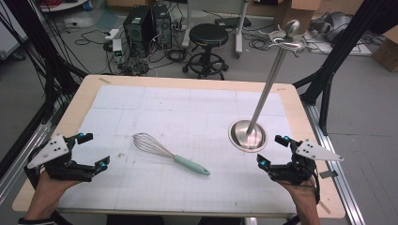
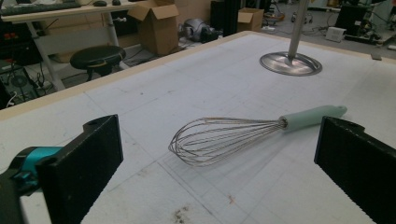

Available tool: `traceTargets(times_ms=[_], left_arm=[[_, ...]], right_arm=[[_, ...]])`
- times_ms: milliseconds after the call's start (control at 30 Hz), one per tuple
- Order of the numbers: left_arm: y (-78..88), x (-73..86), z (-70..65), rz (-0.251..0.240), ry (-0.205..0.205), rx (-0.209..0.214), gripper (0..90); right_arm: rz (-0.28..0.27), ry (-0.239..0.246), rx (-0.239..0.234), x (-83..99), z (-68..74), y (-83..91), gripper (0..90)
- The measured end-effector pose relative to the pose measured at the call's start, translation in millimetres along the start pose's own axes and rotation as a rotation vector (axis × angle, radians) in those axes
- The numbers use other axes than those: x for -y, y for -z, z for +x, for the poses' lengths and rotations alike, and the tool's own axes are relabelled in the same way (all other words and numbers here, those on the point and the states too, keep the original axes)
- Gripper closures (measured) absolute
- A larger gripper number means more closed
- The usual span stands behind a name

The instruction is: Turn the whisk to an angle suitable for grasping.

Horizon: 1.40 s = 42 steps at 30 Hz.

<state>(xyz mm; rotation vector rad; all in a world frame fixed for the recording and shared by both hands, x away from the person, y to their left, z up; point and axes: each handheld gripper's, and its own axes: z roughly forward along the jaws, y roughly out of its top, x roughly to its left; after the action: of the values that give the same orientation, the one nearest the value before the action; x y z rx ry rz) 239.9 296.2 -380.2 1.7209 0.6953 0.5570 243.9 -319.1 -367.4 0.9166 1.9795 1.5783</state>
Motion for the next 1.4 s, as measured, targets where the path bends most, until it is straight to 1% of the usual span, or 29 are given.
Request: traceTargets(times_ms=[67, 167, 233, 267, 333, 433, 500, 600, 667, 700, 733, 767, 833, 933, 1000, 1033, 1100, 1133, 1167, 1200, 1267, 1333, 1400], left_arm=[[-1.3, 0.0, 0.5, 0.000, 0.002, 0.003, 1.7], [-3.0, 0.3, 1.4, 0.004, -0.002, 0.000, 1.7], [-4.0, 0.6, 2.3, 0.001, -0.008, -0.001, 1.7], [-4.4, 0.7, 2.6, 0.005, -0.004, 0.002, 1.7], [-4.7, 0.2, 2.5, 0.002, -0.005, 0.006, 1.7], [-5.7, -0.8, 1.6, 0.000, -0.011, 0.012, 1.7], [-7.9, -2.6, 1.6, 0.005, -0.009, 0.017, 1.7], [-12.1, -7.3, 0.9, 0.006, -0.010, 0.024, 1.7], [-14.9, -12.4, 0.3, 0.010, -0.021, 0.031, 1.6], [-16.2, -15.4, 0.2, 0.006, -0.025, 0.042, 1.7], [-19.1, -22.3, -0.7, 0.003, -0.039, 0.058, 1.7], [-19.1, -22.3, -0.7, 0.003, -0.039, 0.058, 1.7], [-22.7, -29.5, -2.2, 0.003, -0.071, 0.074, 1.7], [-31.3, -40.3, -4.0, 0.029, -0.107, 0.112, 1.7], [-37.9, -47.2, -5.0, 0.045, -0.116, 0.143, 1.7], [-42.5, -51.2, -5.6, 0.052, -0.128, 0.165, 1.7], [-49.0, -56.1, -6.5, 0.059, -0.140, 0.194, 1.7], [-54.0, -59.0, -7.3, 0.072, -0.145, 0.215, 1.7], [-57.1, -60.6, -8.0, 0.081, -0.148, 0.222, 1.7], [-61.9, -63.2, -9.2, 0.098, -0.161, 0.236, 1.7], [-69.2, -67.0, -11.9, 0.111, -0.177, 0.264, 1.7], [-76.5, -69.8, -13.4, 0.116, -0.184, 0.289, 1.7], [-82.6, -72.5, -13.5, 0.127, -0.193, 0.296, 1.7]], right_arm=[[0.005, -0.001, -0.005, 0.8, -0.1, -0.7, 2.4], [0.027, 0.009, -0.005, 2.5, 0.3, -1.3, 2.4], [0.031, 0.013, -0.002, 3.1, 0.1, -0.4, 2.4], [0.033, 0.013, -0.002, 3.2, 0.1, 0.3, 2.4], [0.027, 0.011, 0.009, 1.9, 0.9, 3.2, 2.4], [0.027, 0.015, 0.009, 0.9, 2.2, 4.2, 2.4], [0.033, 0.025, 0.007, 0.7, 2.9, 5.1, 2.4], [0.031, 0.024, 0.012, 1.1, 1.4, 6.5, 2.4], [0.023, 0.019, 0.014, 0.7, 0.2, 7.4, 2.4], [0.021, 0.015, 0.013, 0.4, 0.0, 7.6, 2.4], [0.022, 0.020, 0.012, 0.1, -0.2, 7.0, 2.4], [0.022, 0.020, 0.012, 0.1, -0.2, 7.0, 2.4], [0.024, 0.018, 0.010, 0.1, 0.1, 6.4, 2.4], [0.024, 0.019, 0.010, 0.4, 0.4, 5.2, 2.4], [0.028, 0.020, 0.008, 0.3, 0.8, 4.4, 2.4], [0.028, 0.022, 0.007, 0.1, 0.9, 3.8, 2.4], [0.028, 0.019, 0.005, -0.2, 1.0, 3.4, 2.4], [0.026, 0.021, 0.005, -0.4, 0.8, 3.4, 2.4], [0.028, 0.020, 0.006, -0.5, 0.7, 3.7, 2.4], [0.030, 0.018, 0.005, -0.6, 0.7, 3.8, 2.4], [0.035, 0.021, 0.010, -0.4, 0.0, 4.4, 2.4], [0.032, 0.017, 0.011, -0.1, -0.6, 5.2, 2.4], [0.028, 0.015, 0.013, -0.1, -1.1, 5.8, 2.4]])
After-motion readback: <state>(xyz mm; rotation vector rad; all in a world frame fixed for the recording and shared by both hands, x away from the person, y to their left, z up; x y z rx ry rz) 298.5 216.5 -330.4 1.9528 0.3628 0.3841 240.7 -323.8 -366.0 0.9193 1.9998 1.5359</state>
